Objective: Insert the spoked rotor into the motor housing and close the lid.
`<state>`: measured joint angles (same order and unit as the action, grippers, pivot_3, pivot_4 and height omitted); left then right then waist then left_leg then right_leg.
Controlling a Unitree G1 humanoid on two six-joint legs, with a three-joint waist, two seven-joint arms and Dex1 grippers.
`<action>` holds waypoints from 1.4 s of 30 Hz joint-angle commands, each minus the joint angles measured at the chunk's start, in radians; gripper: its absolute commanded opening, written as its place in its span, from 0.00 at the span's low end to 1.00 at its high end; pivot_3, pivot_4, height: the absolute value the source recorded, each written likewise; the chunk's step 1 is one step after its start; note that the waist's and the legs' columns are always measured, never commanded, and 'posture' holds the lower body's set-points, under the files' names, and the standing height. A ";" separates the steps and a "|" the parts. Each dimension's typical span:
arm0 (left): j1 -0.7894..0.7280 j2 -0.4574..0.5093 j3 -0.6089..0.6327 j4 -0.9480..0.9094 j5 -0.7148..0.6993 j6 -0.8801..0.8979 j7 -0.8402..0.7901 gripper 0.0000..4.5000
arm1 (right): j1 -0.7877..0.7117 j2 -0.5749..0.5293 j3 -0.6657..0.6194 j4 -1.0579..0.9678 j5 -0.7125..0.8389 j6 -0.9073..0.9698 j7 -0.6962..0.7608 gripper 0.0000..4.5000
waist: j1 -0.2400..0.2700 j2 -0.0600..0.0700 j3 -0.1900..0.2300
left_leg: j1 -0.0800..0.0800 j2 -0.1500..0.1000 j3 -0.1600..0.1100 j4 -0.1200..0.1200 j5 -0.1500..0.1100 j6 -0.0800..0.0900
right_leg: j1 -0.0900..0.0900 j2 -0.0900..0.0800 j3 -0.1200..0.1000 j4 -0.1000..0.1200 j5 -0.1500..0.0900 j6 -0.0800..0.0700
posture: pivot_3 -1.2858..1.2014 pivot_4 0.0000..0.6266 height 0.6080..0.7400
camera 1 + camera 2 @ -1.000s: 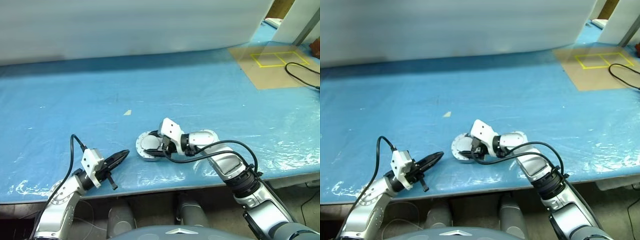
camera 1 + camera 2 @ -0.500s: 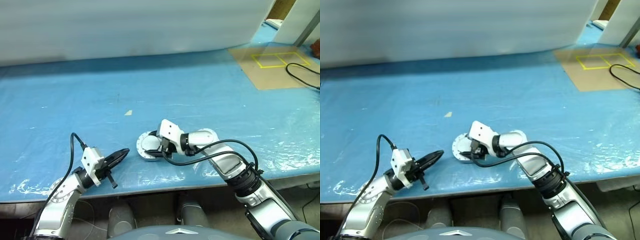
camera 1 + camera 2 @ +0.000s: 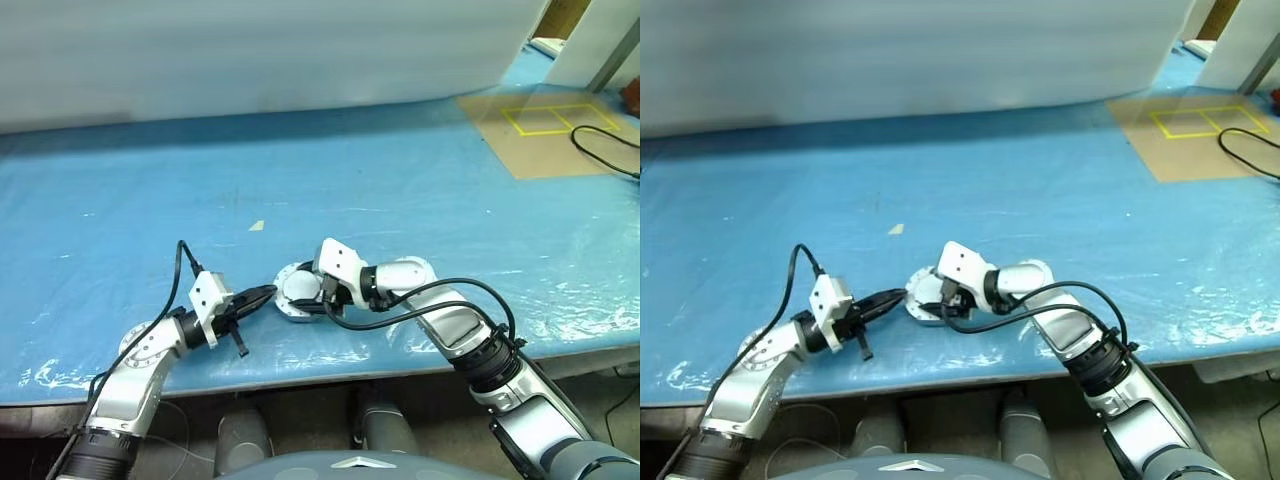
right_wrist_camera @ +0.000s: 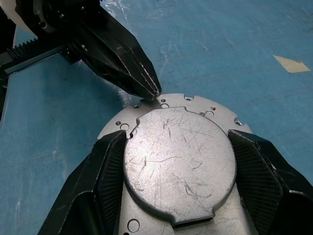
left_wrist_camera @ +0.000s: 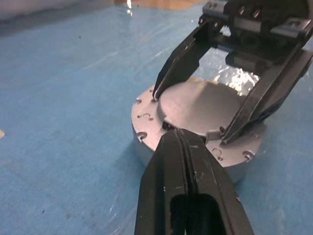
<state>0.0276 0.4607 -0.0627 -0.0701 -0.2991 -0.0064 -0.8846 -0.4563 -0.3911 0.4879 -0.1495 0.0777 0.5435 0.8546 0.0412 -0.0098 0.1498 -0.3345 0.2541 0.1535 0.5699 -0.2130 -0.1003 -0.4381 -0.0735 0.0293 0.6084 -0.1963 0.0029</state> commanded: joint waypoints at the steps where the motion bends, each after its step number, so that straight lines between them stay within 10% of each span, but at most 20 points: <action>1: -0.022 0.033 -0.029 0.000 0.055 0.055 0.017 0.00 | 0.022 -0.011 -0.005 0.052 -0.037 0.043 -0.041 0.66 | 0.000 0.001 -0.001 | 0.000 0.000 0.000 0.000 0.000 0.000 | 0.000 0.000 0.000 0.000 0.000 0.000 | 0.52 0.24 1.00; 9: -0.057 0.067 -0.062 -0.047 0.058 0.138 -0.006 0.00 | 0.024 -0.007 -0.015 0.038 -0.011 0.059 -0.034 0.66 | 0.001 0.004 -0.003 | 0.000 -0.002 0.000 0.000 0.000 0.000 | 0.001 -0.001 0.000 0.000 0.000 0.000 | 0.52 0.24 1.00; 14: -0.086 0.054 -0.062 -0.050 0.037 0.153 -0.009 0.00 | 0.019 -0.002 -0.030 0.036 0.008 0.064 -0.028 1.00 | 0.003 0.004 -0.003 | -0.001 -0.002 -0.001 -0.001 0.000 0.000 | 0.000 -0.001 0.000 -0.001 0.000 0.000 | 0.52 0.24 1.00; 42: -0.109 0.062 -0.065 -0.030 0.024 0.147 -0.049 0.00 | 0.038 -0.017 -0.129 0.013 0.118 -0.110 0.073 1.00 | 0.002 0.004 -0.003 | -0.009 -0.003 0.000 -0.005 0.002 -0.004 | -0.006 -0.001 0.000 -0.005 0.001 -0.004 | 0.52 0.24 1.00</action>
<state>-0.0869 0.5134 -0.1206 -0.1016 -0.2886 0.1379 -0.9325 -0.4068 -0.4262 0.3662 -0.1179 0.1891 0.4638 0.9380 0.0432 -0.0053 0.1470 -0.3438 0.2513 0.1530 0.5644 -0.2108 -0.1041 -0.4442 -0.0745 0.0289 0.6035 -0.1950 -0.0009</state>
